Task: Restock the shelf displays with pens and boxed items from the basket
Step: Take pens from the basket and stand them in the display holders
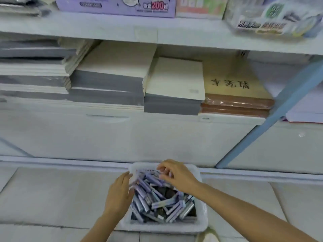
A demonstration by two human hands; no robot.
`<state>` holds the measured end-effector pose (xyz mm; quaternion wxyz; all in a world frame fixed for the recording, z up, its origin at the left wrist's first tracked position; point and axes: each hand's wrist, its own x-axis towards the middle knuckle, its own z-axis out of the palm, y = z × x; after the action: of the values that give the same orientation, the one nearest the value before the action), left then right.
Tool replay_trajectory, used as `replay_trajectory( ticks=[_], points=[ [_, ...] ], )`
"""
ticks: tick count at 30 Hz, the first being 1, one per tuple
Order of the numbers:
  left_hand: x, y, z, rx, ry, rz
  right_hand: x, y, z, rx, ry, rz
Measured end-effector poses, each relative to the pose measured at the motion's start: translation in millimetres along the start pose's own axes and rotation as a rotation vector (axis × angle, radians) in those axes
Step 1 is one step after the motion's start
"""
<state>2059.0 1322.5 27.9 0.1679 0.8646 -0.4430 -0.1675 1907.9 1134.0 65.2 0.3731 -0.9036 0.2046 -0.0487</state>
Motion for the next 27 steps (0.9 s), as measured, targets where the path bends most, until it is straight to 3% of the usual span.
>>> replay_trajectory(
  ticks=[5, 12, 16, 19, 22, 24, 27],
  points=[
    [-16, -32, 34, -0.027, -0.157, -0.062, 13, 40, 61, -0.03, -0.152, 0.189],
    [-18, -38, 45, -0.123, -0.029, -0.013, 38, 45, 105, -0.227, -0.1, 0.249],
    [-13, -35, 39, -0.139, 0.107, -0.002, 43, 39, 97, -0.082, -0.079, 0.239],
    [-5, -17, 30, -0.415, 0.239, -0.124, 42, 19, 89, 0.14, -0.088, 0.144],
    [7, 0, 27, -0.881, 0.069, -0.354, 38, 0, 90, 0.263, -0.159, 0.086],
    [11, 5, 27, -1.016, 0.056, -0.382, 36, -4, 93, 0.353, -0.189, 0.112],
    [12, 1, 24, -1.109, 0.182, -0.458, 39, 0, 95, 0.377, -0.144, 0.211]
  ],
)
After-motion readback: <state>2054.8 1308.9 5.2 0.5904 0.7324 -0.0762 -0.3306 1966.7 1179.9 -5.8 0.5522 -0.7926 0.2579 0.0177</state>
